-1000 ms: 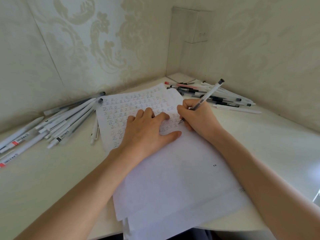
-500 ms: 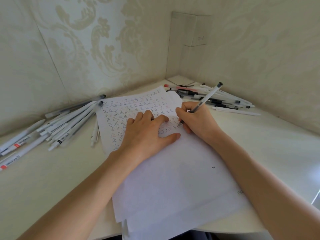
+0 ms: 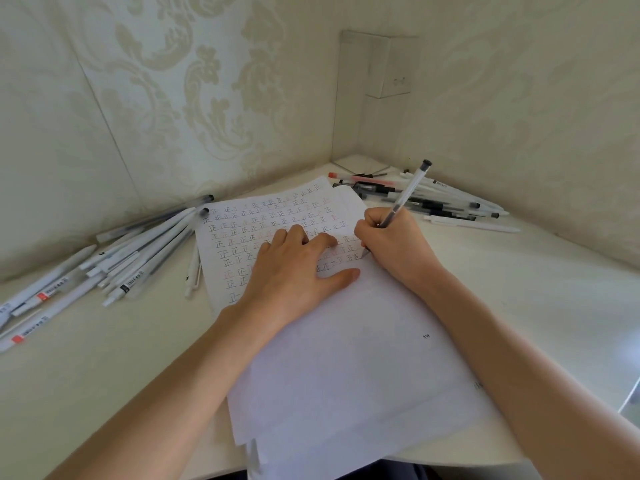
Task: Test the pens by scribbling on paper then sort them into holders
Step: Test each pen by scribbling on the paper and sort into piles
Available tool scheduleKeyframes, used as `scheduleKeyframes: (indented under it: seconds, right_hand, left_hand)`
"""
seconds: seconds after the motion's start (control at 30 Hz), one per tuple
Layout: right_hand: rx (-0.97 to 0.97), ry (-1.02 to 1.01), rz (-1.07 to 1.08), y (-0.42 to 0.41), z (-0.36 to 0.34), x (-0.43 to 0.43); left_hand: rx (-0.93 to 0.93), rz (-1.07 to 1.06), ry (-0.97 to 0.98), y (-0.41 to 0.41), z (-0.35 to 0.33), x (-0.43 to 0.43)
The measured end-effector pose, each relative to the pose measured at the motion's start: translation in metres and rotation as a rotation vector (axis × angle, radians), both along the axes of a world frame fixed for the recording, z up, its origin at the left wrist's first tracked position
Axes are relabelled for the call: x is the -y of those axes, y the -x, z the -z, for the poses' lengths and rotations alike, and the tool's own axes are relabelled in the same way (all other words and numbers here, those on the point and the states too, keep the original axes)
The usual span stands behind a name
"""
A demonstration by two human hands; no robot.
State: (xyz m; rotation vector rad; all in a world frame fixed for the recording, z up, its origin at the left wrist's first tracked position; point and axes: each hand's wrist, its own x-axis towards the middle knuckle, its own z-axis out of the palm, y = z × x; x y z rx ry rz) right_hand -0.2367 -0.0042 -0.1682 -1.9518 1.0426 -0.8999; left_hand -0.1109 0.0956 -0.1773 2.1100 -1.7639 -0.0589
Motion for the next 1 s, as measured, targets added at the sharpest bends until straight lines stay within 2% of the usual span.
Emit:
scheduleKeyframes:
  seconds: [0.1, 0.2, 0.33, 0.4, 0.5, 0.6, 0.83, 1.0]
  right_hand:
    - [0.108, 0.001, 0.012, 0.001, -0.003, -0.001]
    - [0.364, -0.18, -0.003, 0.004, -0.011, -0.002]
    - [0.53, -0.359, -0.127, 0.004, -0.013, -0.004]
    - [0.52, -0.357, -0.203, 0.001, -0.011, -0.007]
    - [0.498, -0.322, -0.205, -0.001, -0.012, -0.011]
    - [0.51, -0.302, -0.201, -0.001, -0.013, -0.011]
    - [0.383, -0.265, -0.231, -0.004, -0.011, -0.017]
    - [0.416, -0.275, -0.218, -0.005, -0.015, -0.018]
  left_hand:
    - [-0.122, 0.03, 0.044, 0.001, -0.001, -0.001]
    - [-0.317, 0.039, 0.106, -0.002, -0.004, -0.003]
    - [-0.454, 0.036, 0.189, -0.007, -0.005, -0.005]
    - [-0.544, 0.024, 0.238, -0.007, -0.005, -0.005]
    - [-0.607, 0.028, 0.272, -0.005, -0.006, -0.006]
    - [-0.591, 0.041, 0.286, -0.004, -0.006, -0.007]
    - [-0.555, 0.15, 0.346, 0.0, -0.008, -0.008]
    - [-0.573, 0.267, 0.36, 0.004, -0.011, -0.013]
